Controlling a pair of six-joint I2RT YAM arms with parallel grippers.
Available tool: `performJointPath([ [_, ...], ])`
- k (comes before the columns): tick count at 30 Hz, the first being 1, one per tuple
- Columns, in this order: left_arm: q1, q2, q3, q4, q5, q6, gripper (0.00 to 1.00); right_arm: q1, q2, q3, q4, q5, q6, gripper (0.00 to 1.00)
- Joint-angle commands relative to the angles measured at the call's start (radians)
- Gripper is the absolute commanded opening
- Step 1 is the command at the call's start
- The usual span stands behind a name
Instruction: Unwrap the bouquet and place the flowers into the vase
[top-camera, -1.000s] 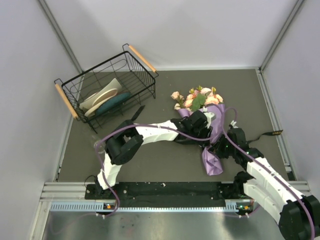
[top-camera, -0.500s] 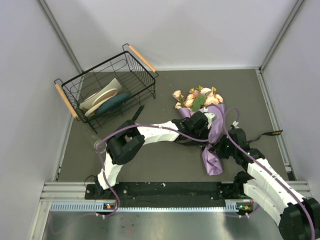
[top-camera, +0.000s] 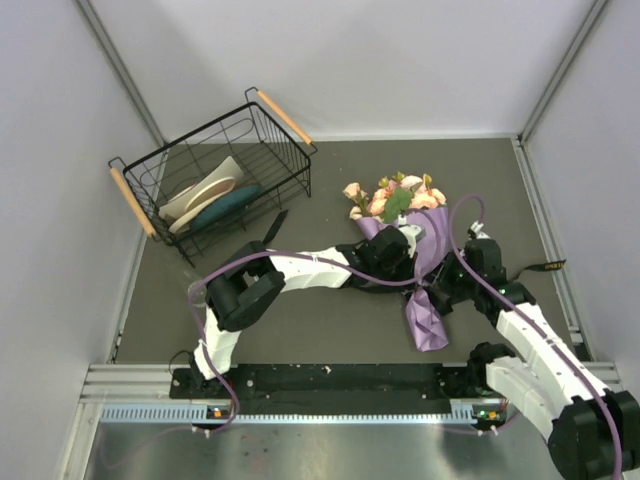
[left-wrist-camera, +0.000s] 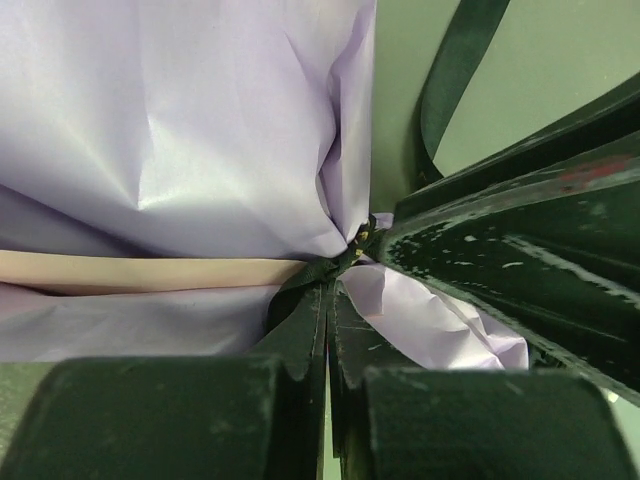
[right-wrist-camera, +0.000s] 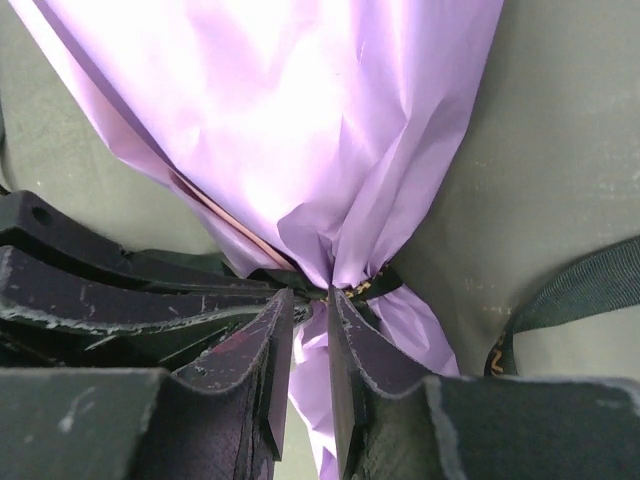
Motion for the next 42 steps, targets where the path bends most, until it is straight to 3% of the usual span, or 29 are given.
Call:
performJointPath([
  [1, -0.003, -0.053, -0.015, 0.098, 0.025, -0.045, 0.00, -0.009, 0.066, 0.028, 0.072, -0.063, -0.098, 0.21],
  [4, -0.003, -0.061, -0.018, 0.106, 0.015, -0.047, 0.00, -0.010, 0.088, 0.014, 0.091, -0.101, -0.108, 0.21],
  [9, -0.001, -0.073, -0.029, 0.103, -0.002, -0.042, 0.00, -0.007, 0.054, -0.028, 0.077, -0.025, -0.047, 0.21],
  [16, -0.003, -0.081, -0.074, 0.179, 0.012, -0.056, 0.00, -0.022, 0.083, -0.093, 0.095, -0.087, 0.302, 0.22],
  [25, -0.001, -0.109, -0.120, 0.270, 0.064, -0.068, 0.00, -0.087, 0.036, -0.195, 0.149, -0.136, 0.509, 0.23],
  [38, -0.003, -0.118, -0.175, 0.368, 0.147, -0.071, 0.00, -0.136, 0.108, -0.216, 0.232, -0.221, 0.610, 0.25],
  [40, -0.003, -0.124, -0.178, 0.369, 0.147, -0.071, 0.00, -0.141, 0.114, -0.224, 0.246, -0.221, 0.617, 0.20],
  [42, -0.003, -0.135, -0.190, 0.368, 0.137, -0.068, 0.00, -0.150, 0.114, -0.235, 0.282, -0.223, 0.619, 0.09],
])
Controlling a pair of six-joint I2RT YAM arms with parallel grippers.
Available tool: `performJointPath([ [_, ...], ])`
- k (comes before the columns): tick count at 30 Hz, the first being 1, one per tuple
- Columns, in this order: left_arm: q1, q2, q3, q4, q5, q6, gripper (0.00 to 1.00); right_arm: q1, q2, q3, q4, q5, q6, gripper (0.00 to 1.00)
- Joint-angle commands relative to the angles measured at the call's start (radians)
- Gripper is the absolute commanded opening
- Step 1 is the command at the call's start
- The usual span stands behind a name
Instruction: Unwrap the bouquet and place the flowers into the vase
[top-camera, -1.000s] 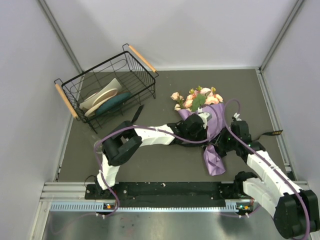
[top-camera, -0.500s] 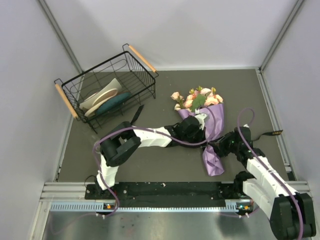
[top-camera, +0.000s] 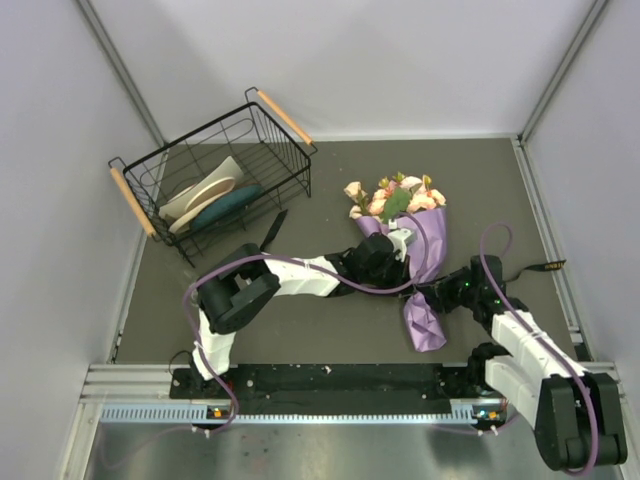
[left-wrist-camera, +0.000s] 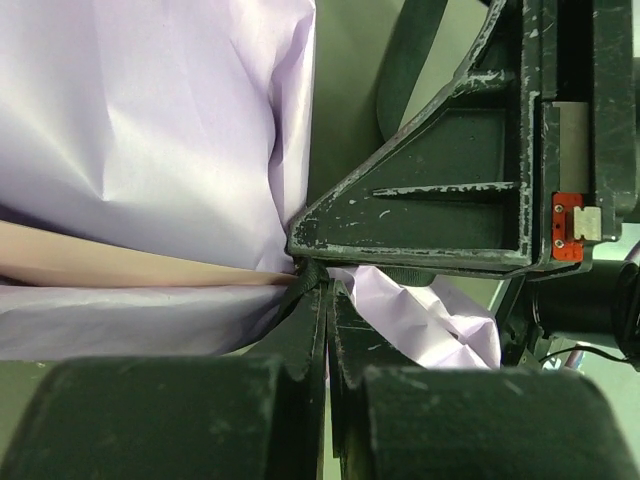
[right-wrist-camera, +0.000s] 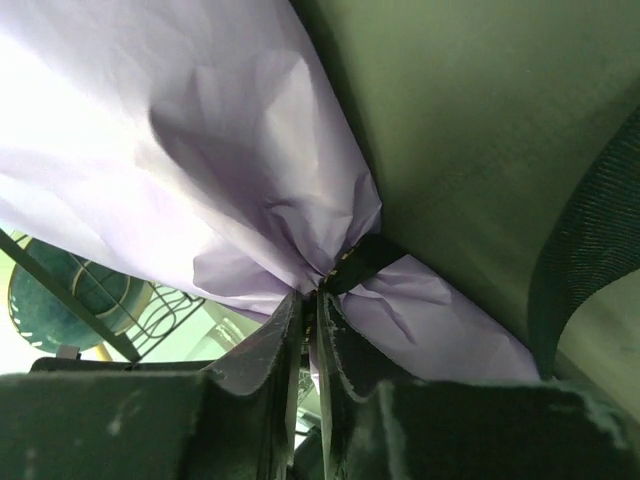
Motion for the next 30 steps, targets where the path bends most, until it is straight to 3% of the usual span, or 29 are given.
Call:
performJointPath([
  [1, -0.011, -0.081, -0.012, 0.107, 0.055, -0.008, 0.00, -0.021, 0.018, -0.035, 0.051, -0.004, 0.021, 0.04],
  [2, -0.009, -0.084, -0.017, 0.091, 0.054, -0.005, 0.00, -0.027, 0.019, -0.038, 0.059, -0.004, 0.016, 0.00],
  [17, -0.009, -0.106, -0.098, 0.054, -0.024, -0.021, 0.00, -0.270, -0.089, -0.049, 0.054, -0.120, -0.115, 0.00],
  [23, -0.009, -0.114, -0.094, 0.044, -0.029, -0.012, 0.00, -0.294, -0.093, -0.037, 0.054, -0.168, -0.191, 0.00],
  [30, -0.009, -0.118, -0.068, 0.010, -0.028, -0.021, 0.00, -0.296, -0.091, 0.051, -0.013, -0.191, -0.405, 0.00],
])
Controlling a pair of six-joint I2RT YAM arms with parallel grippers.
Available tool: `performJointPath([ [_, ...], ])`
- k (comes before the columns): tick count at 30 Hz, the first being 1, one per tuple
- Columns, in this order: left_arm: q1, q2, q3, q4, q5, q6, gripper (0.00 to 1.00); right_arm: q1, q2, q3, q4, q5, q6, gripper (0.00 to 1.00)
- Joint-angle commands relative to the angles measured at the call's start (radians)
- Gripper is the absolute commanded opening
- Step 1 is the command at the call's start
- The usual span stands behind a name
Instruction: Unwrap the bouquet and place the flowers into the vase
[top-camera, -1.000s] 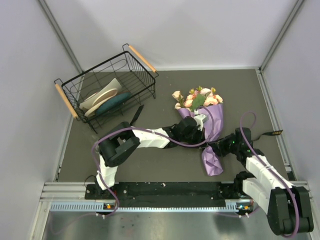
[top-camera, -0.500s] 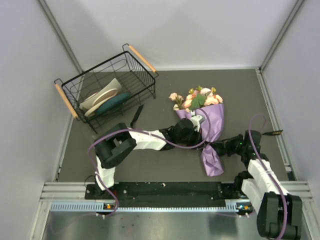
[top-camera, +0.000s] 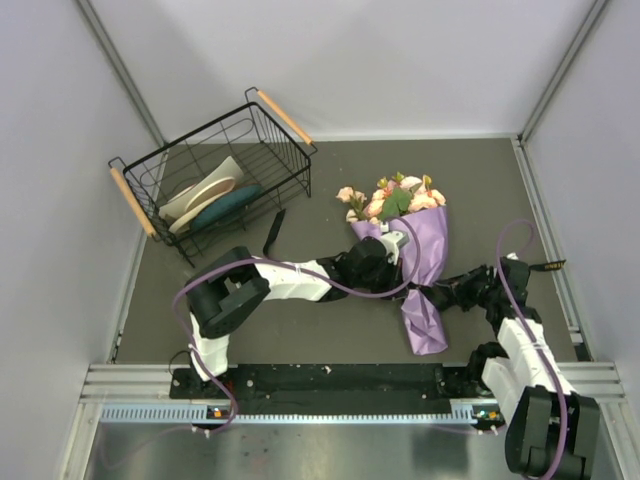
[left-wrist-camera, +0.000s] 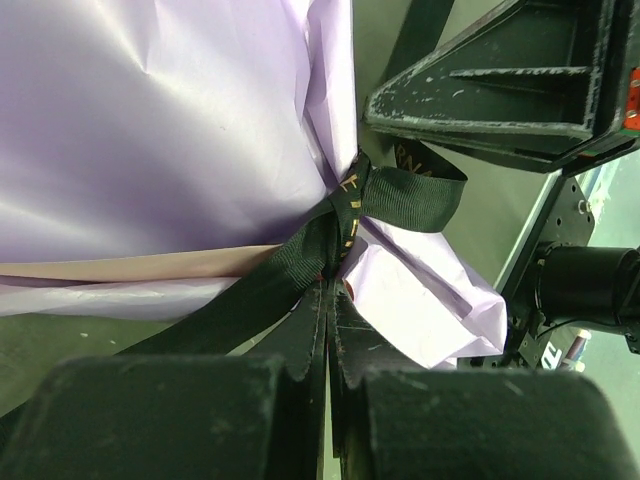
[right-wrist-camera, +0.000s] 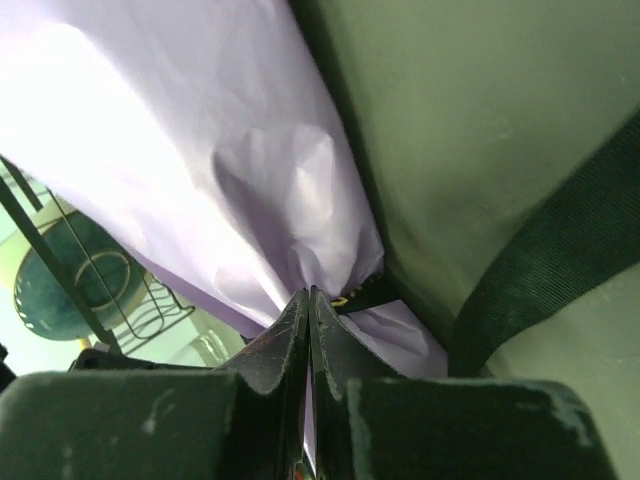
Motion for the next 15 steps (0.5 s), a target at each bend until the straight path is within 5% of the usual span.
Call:
performJointPath([
  [1, -0.009, -0.050, 0.037, -0.021, 0.010, -0.010, 0.00, -0.014, -0.007, 0.099, -0.032, -0.068, -0.192, 0.03],
  [3, -0.007, -0.049, 0.049, -0.036, 0.011, -0.018, 0.00, -0.012, -0.009, 0.108, -0.042, -0.108, -0.248, 0.25],
  [6, -0.009, -0.038, 0.077, -0.044, 0.021, -0.022, 0.00, -0.011, -0.035, 0.117, -0.083, -0.170, -0.279, 0.41],
  [15, -0.007, -0.017, 0.114, -0.042, 0.041, -0.033, 0.00, -0.002, -0.089, 0.039, -0.092, -0.171, -0.126, 0.28],
])
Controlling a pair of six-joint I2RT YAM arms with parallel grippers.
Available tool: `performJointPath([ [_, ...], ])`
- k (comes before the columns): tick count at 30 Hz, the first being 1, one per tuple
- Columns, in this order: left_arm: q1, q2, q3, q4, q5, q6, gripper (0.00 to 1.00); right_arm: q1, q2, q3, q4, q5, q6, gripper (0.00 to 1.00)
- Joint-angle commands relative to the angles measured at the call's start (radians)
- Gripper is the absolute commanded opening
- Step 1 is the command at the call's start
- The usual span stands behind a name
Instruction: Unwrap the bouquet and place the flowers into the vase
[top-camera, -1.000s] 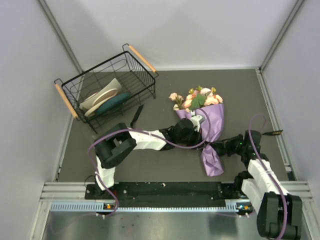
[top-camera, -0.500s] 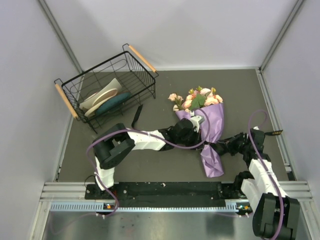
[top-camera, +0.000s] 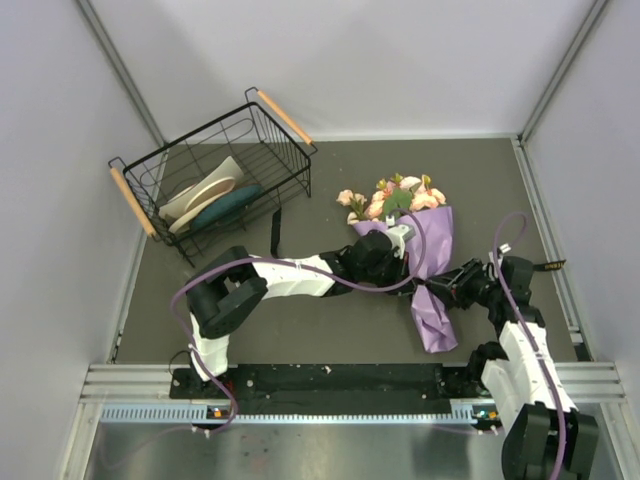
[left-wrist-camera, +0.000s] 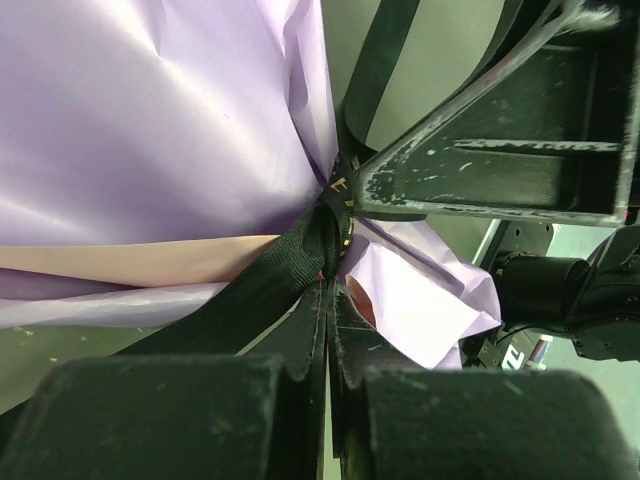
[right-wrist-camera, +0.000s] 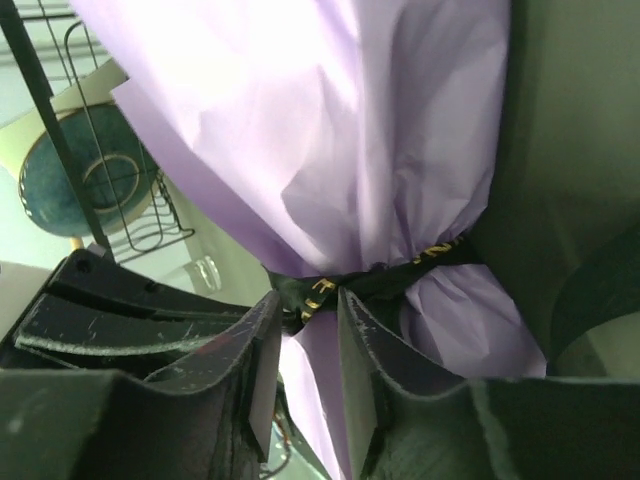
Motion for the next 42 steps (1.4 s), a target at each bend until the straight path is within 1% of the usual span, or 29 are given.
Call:
performJointPath([
  [1, -0.006, -0.013, 0.034, 0.022, 0.018, -0.012, 0.00, -0.003, -0.011, -0.032, 0.000, 0.016, 0.065, 0.25],
  [2, -0.005, -0.013, 0.032, 0.022, 0.020, -0.012, 0.00, -0.004, -0.005, -0.041, 0.002, 0.023, 0.076, 0.19],
  [4, -0.006, -0.012, 0.026, 0.020, 0.021, -0.012, 0.00, -0.004, 0.004, -0.050, 0.002, 0.049, 0.110, 0.18],
  [8, -0.006, -0.006, 0.017, 0.022, 0.018, -0.010, 0.00, -0.004, 0.015, -0.066, 0.012, 0.074, 0.146, 0.24],
  [15, -0.006, 0.010, 0.026, 0.022, 0.024, -0.007, 0.00, -0.004, -0.017, -0.119, -0.008, 0.122, 0.220, 0.24],
  [18, -0.005, 0.008, 0.024, 0.017, 0.024, -0.003, 0.00, -0.005, -0.024, -0.129, -0.009, 0.138, 0.228, 0.26],
  [19, -0.006, 0.008, 0.021, 0.014, 0.024, -0.001, 0.00, -0.004, -0.024, -0.126, -0.006, 0.143, 0.229, 0.31],
  [20, -0.006, 0.008, 0.021, 0.014, 0.023, 0.002, 0.00, -0.004, -0.022, -0.118, -0.005, 0.148, 0.226, 0.33],
  [24, -0.005, 0.008, 0.012, 0.009, 0.021, 0.002, 0.00, -0.004, -0.013, -0.100, -0.006, 0.168, 0.225, 0.33],
  [26, -0.006, 0.002, 0.006, 0.012, 0.018, 0.002, 0.00, -0.004, 0.005, -0.090, -0.005, 0.175, 0.228, 0.28],
  [28, -0.006, -0.005, -0.006, 0.014, 0.009, 0.002, 0.00, -0.004, 0.016, -0.087, -0.005, 0.177, 0.232, 0.20],
  [30, -0.005, -0.012, -0.019, 0.014, -0.002, 0.006, 0.00, -0.005, 0.024, -0.083, -0.005, 0.175, 0.232, 0.14],
  [31, -0.005, -0.016, -0.022, 0.014, -0.006, 0.008, 0.00, -0.004, 0.023, -0.080, -0.005, 0.174, 0.232, 0.07],
  [34, -0.002, -0.016, -0.034, 0.005, -0.023, 0.008, 0.00, -0.004, 0.015, -0.067, -0.008, 0.169, 0.231, 0.04],
  [36, 0.001, -0.013, -0.037, -0.010, -0.026, 0.006, 0.00, -0.005, 0.009, -0.061, -0.009, 0.163, 0.232, 0.00],
  [42, 0.018, -0.021, -0.074, -0.024, -0.065, -0.004, 0.00, -0.031, 0.016, -0.043, -0.018, 0.152, 0.208, 0.00],
])
